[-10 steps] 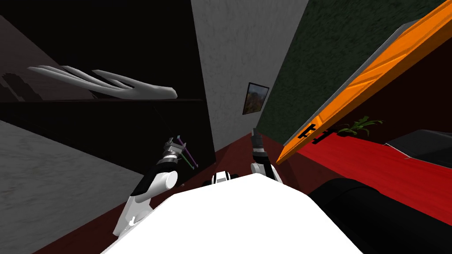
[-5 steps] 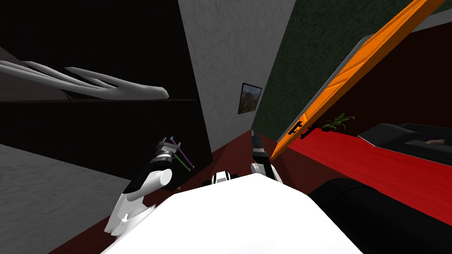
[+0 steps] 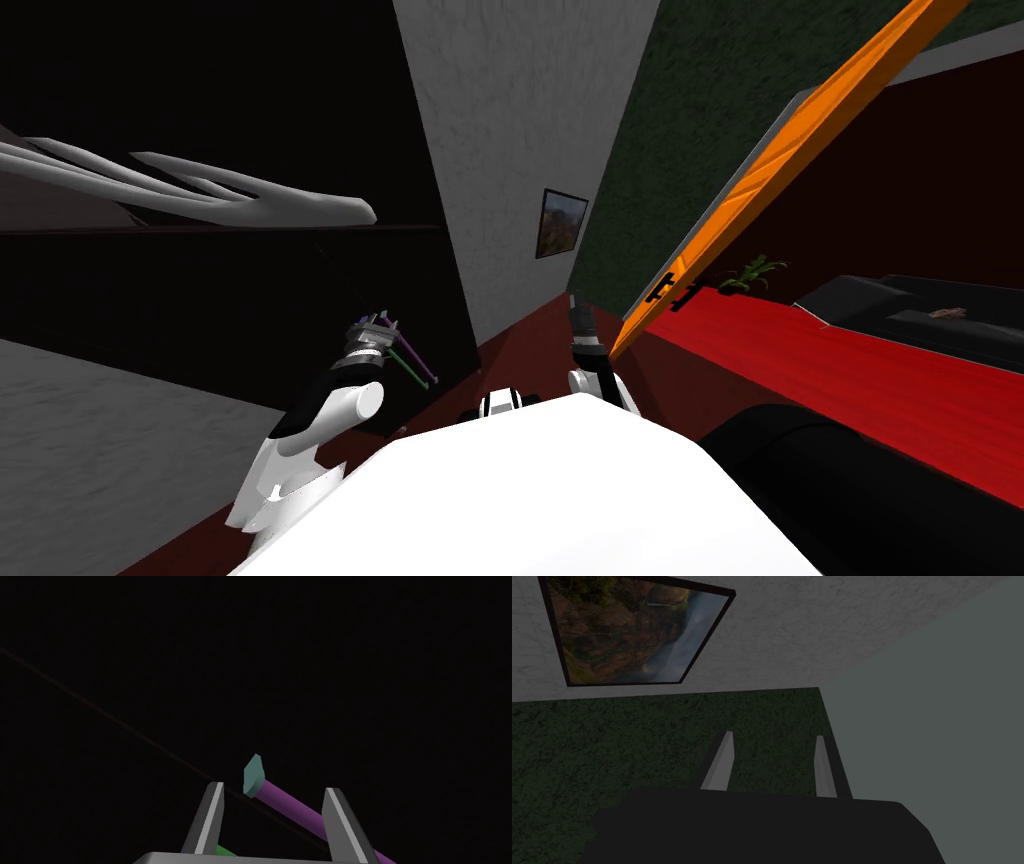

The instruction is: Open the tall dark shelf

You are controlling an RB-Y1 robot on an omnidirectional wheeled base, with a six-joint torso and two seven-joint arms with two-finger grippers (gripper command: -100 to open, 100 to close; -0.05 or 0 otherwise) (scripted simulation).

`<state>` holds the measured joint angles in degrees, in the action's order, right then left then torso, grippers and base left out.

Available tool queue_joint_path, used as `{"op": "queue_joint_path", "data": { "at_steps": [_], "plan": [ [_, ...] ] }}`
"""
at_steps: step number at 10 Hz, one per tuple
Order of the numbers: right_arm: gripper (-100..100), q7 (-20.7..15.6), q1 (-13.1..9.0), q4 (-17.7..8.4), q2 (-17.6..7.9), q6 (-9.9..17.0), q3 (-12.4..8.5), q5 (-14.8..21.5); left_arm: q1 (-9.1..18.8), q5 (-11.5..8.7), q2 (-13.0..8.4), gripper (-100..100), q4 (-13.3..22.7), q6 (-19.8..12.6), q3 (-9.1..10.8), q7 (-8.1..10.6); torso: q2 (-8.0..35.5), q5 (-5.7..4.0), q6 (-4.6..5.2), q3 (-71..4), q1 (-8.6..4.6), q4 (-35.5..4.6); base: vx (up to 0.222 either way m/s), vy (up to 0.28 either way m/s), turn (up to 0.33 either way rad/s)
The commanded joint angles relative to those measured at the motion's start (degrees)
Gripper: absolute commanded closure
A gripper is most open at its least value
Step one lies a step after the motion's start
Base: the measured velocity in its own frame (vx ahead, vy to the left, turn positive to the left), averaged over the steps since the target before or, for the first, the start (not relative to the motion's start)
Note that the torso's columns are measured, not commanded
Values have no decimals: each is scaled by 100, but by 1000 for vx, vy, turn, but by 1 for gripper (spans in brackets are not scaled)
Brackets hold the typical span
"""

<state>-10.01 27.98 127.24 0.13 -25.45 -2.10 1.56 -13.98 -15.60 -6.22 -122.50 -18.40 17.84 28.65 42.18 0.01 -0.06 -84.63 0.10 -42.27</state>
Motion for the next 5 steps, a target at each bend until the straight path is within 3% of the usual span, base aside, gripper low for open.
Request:
{"op": "queue_joint_path", "data": {
  "at_steps": [1,5],
  "plan": [
    [0,0,0,0,0,0,0,0,-176,88,154,100,-178,48,-311,-99,11,-4,-16,5,7,-3,46,34,112],
    [0,0,0,0,0,0,0,0,-534,207,390,100,-520,138,-874,-255,27,8,-21,18,6,5,36,36,145]
  ]
}}
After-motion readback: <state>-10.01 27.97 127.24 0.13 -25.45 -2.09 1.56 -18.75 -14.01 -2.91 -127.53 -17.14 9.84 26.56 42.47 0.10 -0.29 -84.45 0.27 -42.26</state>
